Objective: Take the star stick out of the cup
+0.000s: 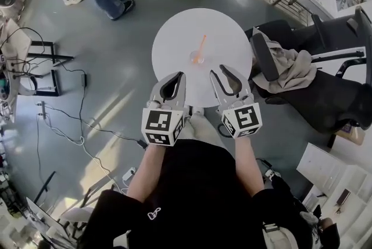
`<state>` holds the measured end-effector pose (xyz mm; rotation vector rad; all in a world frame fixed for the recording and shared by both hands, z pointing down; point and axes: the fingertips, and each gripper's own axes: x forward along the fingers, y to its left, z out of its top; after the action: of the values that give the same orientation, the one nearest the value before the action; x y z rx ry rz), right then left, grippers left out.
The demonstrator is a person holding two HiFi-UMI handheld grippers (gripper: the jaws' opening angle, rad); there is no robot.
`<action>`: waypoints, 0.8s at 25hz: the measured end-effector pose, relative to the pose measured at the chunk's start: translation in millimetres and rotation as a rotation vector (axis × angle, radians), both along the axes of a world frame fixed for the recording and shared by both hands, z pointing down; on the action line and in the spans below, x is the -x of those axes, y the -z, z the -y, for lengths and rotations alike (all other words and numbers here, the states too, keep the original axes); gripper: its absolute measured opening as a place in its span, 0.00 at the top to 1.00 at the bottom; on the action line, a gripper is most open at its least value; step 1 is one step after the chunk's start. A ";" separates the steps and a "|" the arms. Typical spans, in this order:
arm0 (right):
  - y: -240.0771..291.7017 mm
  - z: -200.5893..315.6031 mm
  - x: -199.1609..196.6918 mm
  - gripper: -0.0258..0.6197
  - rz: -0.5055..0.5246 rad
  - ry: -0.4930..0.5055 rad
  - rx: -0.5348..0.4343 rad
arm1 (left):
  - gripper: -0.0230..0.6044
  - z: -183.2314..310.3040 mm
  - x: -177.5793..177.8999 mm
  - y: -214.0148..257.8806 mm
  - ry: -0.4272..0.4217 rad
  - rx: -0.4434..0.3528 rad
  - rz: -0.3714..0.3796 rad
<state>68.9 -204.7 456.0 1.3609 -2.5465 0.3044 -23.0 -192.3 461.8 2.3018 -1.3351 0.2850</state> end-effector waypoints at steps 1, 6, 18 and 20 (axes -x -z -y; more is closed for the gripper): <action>-2.8 2.1 0.2 0.77 0.000 0.002 0.005 | 0.96 1.1 -1.1 -0.4 0.004 0.003 -0.003; -24.5 14.8 0.8 0.75 0.019 -0.018 0.049 | 0.96 -1.9 -8.3 -15.4 -0.016 0.038 -0.009; -80.9 52.5 11.3 0.75 -0.050 0.002 0.099 | 0.96 -7.4 3.3 -40.4 0.008 0.106 -0.010; -90.8 58.4 15.5 0.75 -0.056 0.009 0.114 | 0.96 -10.8 6.0 -44.3 0.013 0.118 -0.008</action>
<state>53.4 -263.1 546.9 1.2981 -2.4493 0.3972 -29.0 -181.4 506.1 2.1943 -1.2932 0.3404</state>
